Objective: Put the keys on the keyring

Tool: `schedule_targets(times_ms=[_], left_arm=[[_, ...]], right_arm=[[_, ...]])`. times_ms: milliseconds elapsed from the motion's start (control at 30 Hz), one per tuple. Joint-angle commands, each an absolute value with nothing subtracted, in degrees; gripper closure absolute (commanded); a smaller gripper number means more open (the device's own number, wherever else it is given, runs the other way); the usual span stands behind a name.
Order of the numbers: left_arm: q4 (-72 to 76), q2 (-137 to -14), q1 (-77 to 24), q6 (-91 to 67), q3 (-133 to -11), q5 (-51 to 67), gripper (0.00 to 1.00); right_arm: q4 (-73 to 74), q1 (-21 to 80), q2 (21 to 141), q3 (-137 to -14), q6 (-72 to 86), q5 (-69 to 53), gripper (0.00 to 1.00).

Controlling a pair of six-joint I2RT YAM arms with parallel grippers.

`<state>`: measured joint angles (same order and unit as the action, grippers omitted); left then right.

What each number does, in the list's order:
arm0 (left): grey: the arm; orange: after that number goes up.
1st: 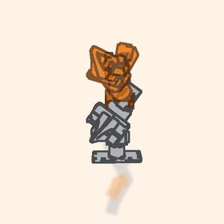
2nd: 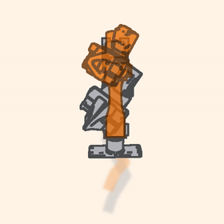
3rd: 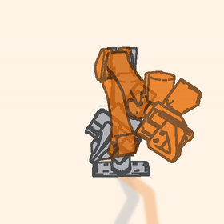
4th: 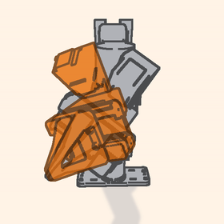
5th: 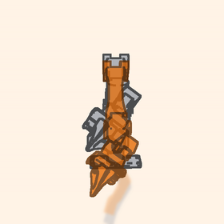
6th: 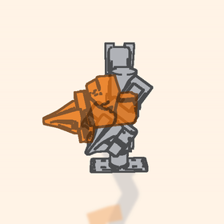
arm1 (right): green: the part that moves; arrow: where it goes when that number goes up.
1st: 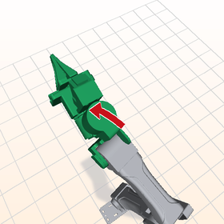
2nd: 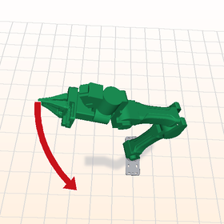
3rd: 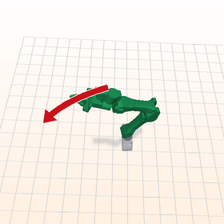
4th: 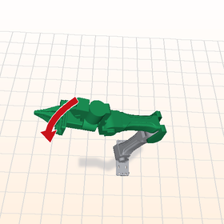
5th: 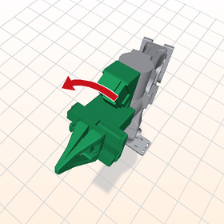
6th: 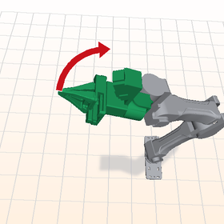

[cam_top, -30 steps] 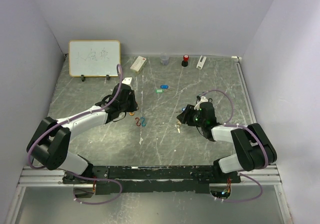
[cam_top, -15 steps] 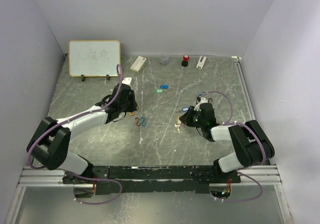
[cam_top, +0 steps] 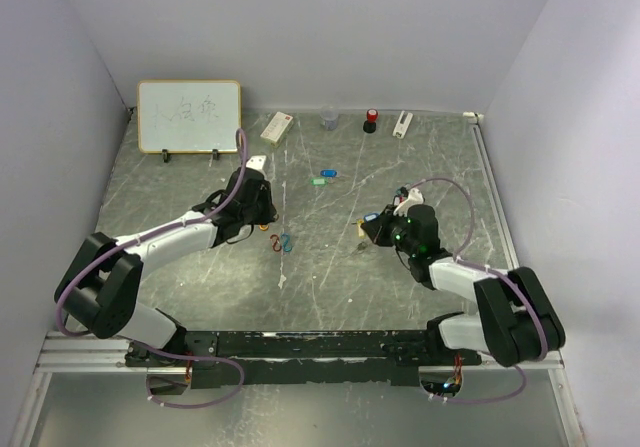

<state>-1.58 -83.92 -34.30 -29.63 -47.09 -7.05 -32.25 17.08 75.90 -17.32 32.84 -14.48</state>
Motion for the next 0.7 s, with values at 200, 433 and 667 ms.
schedule_targets(times_ms=[200, 433, 667], left_arm=[[-5.4, -83.8, -37.5, -30.1, -56.0, -9.0, 0.93], [-7.6, -84.7, -38.3, -30.5, -63.3, -9.0, 0.93], [-10.8, -88.4, -38.6, -30.8, -72.0, -7.6, 0.93]], right_arm=[[-31.5, 16.8, 63.4, -19.8, 29.9, -15.0, 1.0], [-30.1, 17.3, 58.7, -23.7, 29.4, -16.3, 1.0], [-30.3, 17.6, 59.9, -29.5, 30.3, -17.1, 1.0]])
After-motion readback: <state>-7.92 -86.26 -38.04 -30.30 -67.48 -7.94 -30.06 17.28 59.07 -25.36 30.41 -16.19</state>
